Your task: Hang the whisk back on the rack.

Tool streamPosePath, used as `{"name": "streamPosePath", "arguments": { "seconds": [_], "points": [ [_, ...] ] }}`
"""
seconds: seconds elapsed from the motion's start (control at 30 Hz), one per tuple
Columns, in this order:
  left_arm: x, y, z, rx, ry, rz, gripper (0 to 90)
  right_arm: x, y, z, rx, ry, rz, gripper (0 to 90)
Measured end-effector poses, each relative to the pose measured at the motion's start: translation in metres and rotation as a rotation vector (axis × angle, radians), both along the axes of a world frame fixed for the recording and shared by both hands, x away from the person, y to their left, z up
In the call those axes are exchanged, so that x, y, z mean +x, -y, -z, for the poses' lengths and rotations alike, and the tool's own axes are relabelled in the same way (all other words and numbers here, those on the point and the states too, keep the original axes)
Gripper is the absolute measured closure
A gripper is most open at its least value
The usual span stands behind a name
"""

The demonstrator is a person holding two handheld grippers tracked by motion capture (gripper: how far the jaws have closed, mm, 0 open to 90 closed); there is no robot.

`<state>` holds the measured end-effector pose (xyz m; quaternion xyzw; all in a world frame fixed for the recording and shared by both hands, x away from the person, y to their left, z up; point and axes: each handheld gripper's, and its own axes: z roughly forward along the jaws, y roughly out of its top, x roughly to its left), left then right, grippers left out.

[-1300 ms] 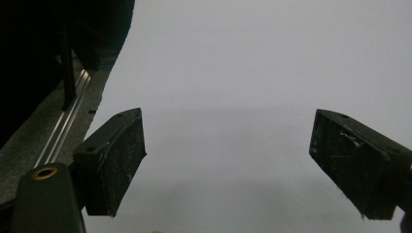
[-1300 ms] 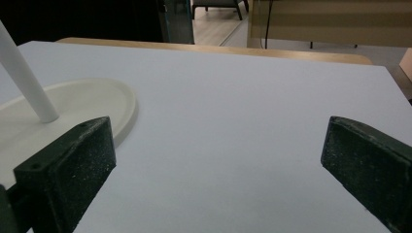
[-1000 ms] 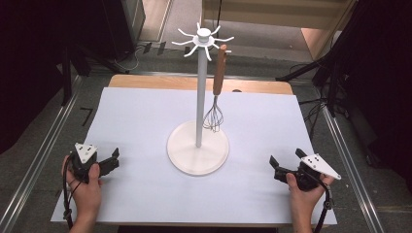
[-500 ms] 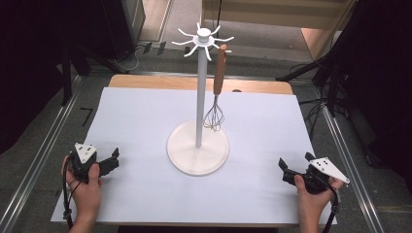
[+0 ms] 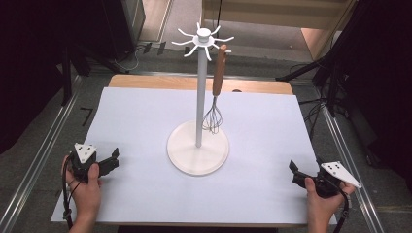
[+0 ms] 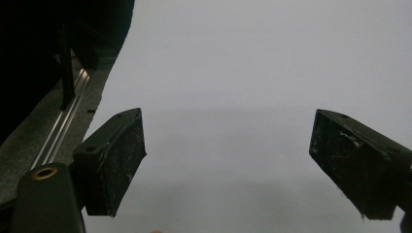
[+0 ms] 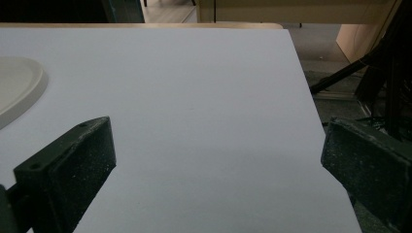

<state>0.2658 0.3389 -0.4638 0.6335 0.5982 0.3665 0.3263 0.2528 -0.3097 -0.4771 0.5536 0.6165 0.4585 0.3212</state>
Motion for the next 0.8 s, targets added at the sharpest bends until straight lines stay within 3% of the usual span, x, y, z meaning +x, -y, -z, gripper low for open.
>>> {"name": "streamPosePath", "arguments": {
  "seconds": [0.17,0.27,0.33,0.53,0.8],
  "points": [
    [0.0001,0.0001,0.0001,0.000,0.000,-0.001,13.9,0.0024,0.0037,0.0074,0.073,-0.009,0.006,0.0],
    [0.0001,0.0000,0.0001,-0.001,0.000,-0.001,13.9,0.0039,0.0002,0.0090,0.060,-0.014,0.002,0.0],
    [0.0001,-0.0001,0.0000,-0.001,-0.001,-0.001,13.9,0.0050,-0.0057,0.0091,0.013,-0.024,-0.009,0.0],
    [0.0002,-0.0001,0.0001,-0.001,-0.001,-0.001,13.9,0.0043,-0.0031,0.0095,0.037,-0.018,0.000,0.0],
    [0.0007,0.0001,0.0002,0.002,-0.005,-0.002,13.9,0.0047,-0.0056,0.0095,0.016,-0.021,-0.004,0.0]
  ]
}}
